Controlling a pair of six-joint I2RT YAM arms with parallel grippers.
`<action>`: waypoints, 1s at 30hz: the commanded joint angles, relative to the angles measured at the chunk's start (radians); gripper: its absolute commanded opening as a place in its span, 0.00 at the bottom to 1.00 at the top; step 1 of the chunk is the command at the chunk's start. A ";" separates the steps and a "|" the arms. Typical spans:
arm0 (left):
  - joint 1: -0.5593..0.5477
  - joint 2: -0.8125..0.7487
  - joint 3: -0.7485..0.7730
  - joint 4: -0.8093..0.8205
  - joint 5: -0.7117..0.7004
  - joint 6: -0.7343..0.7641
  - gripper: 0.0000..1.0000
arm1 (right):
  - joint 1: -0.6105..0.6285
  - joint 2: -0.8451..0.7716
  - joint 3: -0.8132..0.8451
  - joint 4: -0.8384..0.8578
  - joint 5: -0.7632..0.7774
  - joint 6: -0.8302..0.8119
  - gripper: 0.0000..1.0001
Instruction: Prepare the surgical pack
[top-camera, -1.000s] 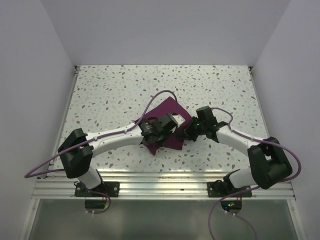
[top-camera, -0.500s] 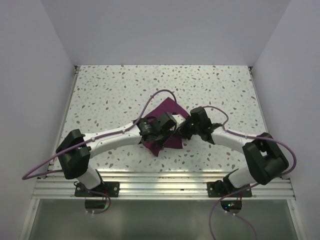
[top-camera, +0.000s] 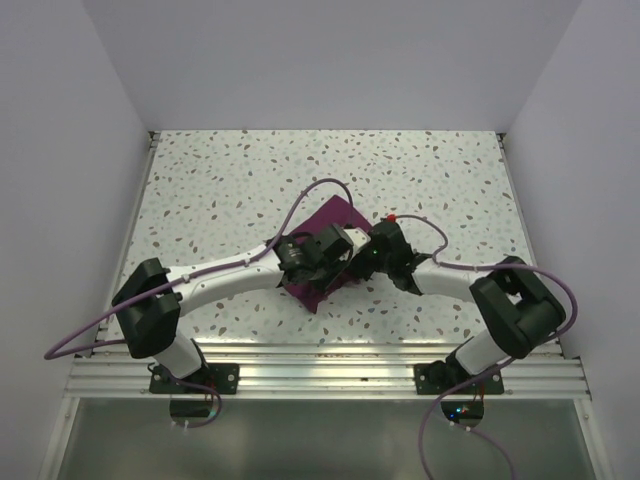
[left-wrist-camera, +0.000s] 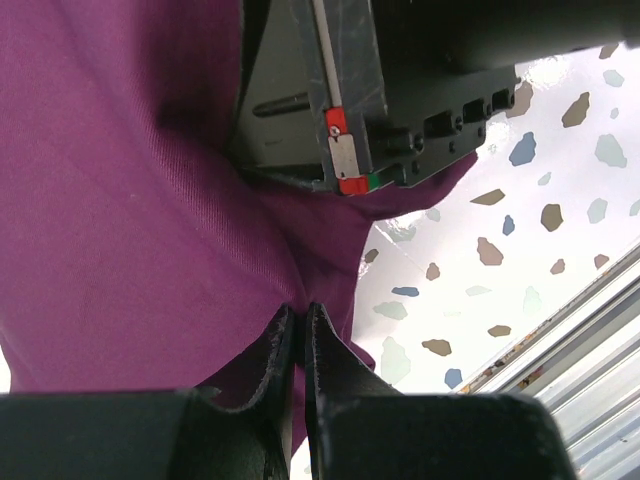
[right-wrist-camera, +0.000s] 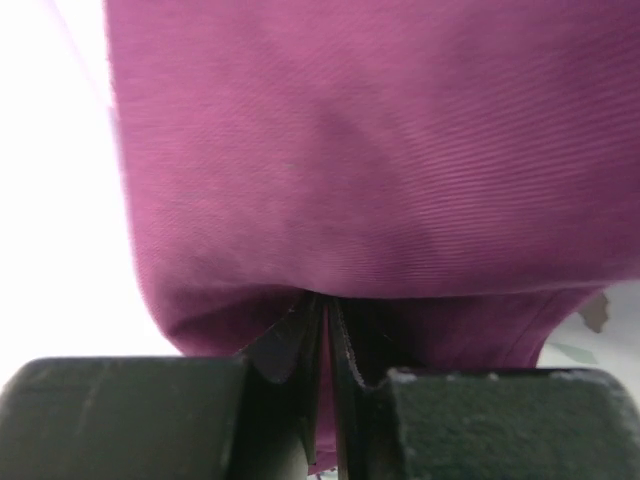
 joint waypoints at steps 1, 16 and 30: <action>-0.007 -0.032 0.059 0.025 0.076 0.008 0.00 | 0.008 0.022 0.035 -0.001 0.040 -0.022 0.12; -0.007 -0.055 0.012 0.024 0.063 0.019 0.00 | -0.118 -0.251 0.170 -0.576 0.048 -0.265 0.68; -0.006 -0.042 0.032 0.024 0.073 0.026 0.00 | -0.179 -0.118 0.231 -0.487 -0.052 -0.196 0.84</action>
